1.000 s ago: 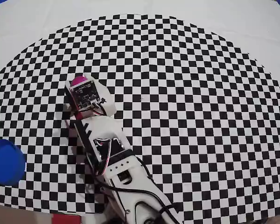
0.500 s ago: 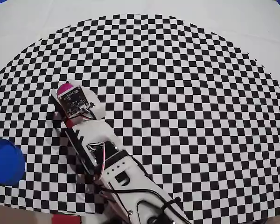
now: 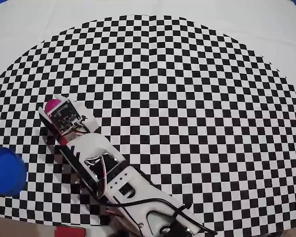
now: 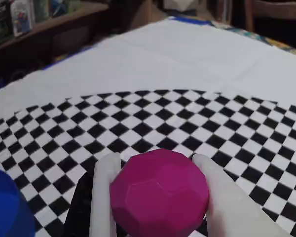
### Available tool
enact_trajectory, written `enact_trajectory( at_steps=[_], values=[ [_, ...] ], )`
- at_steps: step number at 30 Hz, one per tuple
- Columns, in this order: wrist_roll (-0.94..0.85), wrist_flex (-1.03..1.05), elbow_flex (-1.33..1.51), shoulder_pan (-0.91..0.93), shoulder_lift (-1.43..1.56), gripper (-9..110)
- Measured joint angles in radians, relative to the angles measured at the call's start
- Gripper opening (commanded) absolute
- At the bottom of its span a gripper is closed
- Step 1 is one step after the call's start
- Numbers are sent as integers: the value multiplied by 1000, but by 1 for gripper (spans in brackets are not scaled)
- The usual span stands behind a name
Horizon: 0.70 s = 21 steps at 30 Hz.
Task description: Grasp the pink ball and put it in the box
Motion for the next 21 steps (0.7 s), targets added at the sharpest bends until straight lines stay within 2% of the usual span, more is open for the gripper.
enact_trajectory(
  at_steps=[21],
  values=[
    [12,0,-17,-227,-3,0]
  ],
)
